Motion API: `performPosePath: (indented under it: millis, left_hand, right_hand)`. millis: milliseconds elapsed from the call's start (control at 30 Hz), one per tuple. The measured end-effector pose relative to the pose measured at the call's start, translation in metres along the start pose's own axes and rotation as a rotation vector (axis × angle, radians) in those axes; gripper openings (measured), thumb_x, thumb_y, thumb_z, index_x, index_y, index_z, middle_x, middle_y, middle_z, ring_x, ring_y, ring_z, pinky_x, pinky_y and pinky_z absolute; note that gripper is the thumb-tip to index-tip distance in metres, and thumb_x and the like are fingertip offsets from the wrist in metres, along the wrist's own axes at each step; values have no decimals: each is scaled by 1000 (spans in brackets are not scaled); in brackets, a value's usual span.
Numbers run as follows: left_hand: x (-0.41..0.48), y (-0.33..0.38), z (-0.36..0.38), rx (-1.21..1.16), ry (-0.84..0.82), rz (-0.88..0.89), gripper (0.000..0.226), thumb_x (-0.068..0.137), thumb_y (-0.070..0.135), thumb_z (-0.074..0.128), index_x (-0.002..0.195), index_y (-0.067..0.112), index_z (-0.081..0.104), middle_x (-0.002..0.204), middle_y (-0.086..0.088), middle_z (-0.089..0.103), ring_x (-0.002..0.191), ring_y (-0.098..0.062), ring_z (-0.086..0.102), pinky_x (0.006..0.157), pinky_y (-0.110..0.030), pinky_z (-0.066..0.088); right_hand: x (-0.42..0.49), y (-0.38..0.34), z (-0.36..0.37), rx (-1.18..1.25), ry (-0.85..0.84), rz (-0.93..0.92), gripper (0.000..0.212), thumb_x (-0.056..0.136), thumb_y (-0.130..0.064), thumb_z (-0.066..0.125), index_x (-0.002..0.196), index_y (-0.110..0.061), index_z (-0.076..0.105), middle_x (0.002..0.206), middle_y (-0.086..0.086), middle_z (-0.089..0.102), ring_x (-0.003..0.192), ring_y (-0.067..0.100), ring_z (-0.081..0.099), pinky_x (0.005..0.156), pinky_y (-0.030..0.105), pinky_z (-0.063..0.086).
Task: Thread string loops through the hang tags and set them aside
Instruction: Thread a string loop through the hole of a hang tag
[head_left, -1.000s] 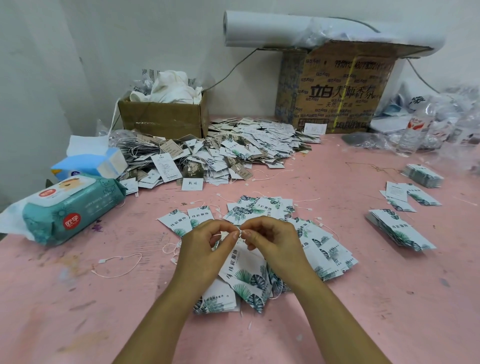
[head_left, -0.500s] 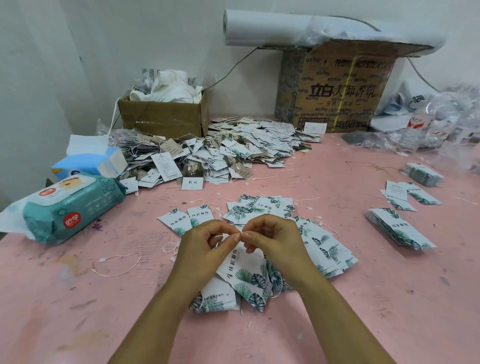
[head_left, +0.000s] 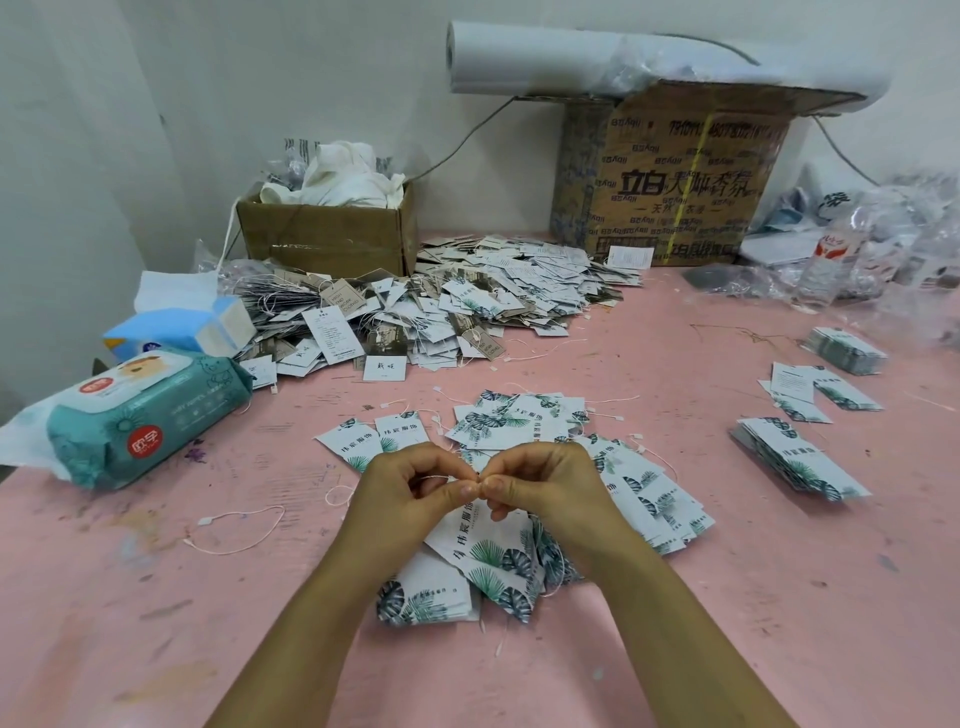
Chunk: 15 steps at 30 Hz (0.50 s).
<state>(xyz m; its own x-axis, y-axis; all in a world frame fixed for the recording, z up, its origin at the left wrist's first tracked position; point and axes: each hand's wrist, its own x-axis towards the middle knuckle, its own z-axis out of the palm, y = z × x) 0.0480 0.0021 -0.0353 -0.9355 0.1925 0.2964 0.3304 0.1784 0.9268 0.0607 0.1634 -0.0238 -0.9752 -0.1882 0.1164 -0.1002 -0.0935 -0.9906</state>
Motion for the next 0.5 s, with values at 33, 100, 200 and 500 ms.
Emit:
performPosePath:
  millis: [33,100,200,500]
  left_hand:
    - [0,0,0,0,-2,-2,21,70,7,76,62,25,70,44,7,34,44,-4,27,47,-13,27]
    - [0,0,-1,3,-6,4,24,70,7,76,61,29,71,50,-6,36,46,-7,27,47,-15,27]
    - [0,0,-1,6,-8,13,23,70,7,76,60,27,70,55,-22,37,49,-12,28,49,-17,28]
    - [-2,-1,3,-66,-2,11,6,72,17,72,70,19,67,40,12,33,43,-3,26,46,-12,28]
  right_hand:
    - [0,0,0,-12,0,-3,18,67,1,71,60,-16,71,55,2,65,49,12,59,53,19,50]
    - [0,0,0,-30,-2,-11,23,71,6,69,61,-15,71,54,2,65,48,11,59,52,19,50]
    - [0,0,0,-35,-4,-10,24,70,5,70,60,-16,71,53,2,65,47,11,58,52,19,49]
    - [2,4,1,51,4,-48,5,62,-11,72,65,-15,73,59,5,67,52,13,60,54,21,50]
